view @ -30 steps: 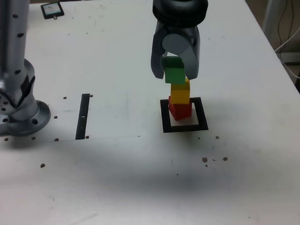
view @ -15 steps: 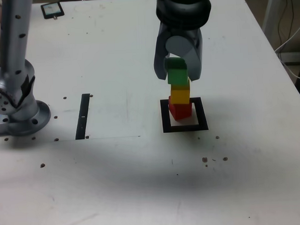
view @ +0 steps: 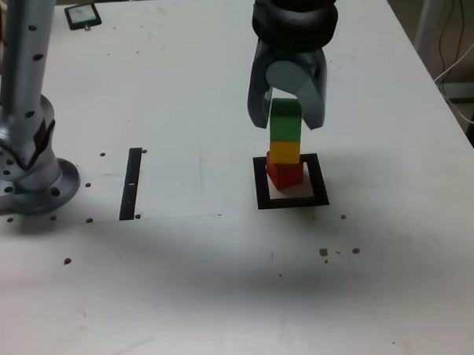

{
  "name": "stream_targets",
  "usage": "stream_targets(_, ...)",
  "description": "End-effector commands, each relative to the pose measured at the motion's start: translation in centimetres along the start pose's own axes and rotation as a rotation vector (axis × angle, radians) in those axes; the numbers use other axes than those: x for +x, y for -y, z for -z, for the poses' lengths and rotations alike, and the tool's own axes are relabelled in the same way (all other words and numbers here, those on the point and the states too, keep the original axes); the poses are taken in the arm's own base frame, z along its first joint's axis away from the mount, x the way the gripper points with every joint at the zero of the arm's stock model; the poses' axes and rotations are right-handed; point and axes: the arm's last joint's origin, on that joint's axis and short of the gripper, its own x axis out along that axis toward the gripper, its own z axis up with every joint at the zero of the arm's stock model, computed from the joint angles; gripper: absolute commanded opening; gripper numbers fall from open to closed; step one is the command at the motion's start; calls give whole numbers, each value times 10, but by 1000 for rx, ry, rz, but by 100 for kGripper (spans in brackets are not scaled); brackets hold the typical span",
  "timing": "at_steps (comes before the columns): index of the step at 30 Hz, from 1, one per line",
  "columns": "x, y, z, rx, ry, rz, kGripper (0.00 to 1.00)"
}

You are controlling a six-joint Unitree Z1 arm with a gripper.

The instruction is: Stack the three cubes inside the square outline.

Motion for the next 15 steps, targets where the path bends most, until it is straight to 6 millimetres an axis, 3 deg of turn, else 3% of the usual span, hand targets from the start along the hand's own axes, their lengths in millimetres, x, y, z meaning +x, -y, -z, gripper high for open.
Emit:
stream_targets(1,-1,-1,0,0,4,-2,95)
stream_targets(9,-4,-1,6,-1,8,-7,99)
stream_targets(15,-27,1,31,8,47,-13,99)
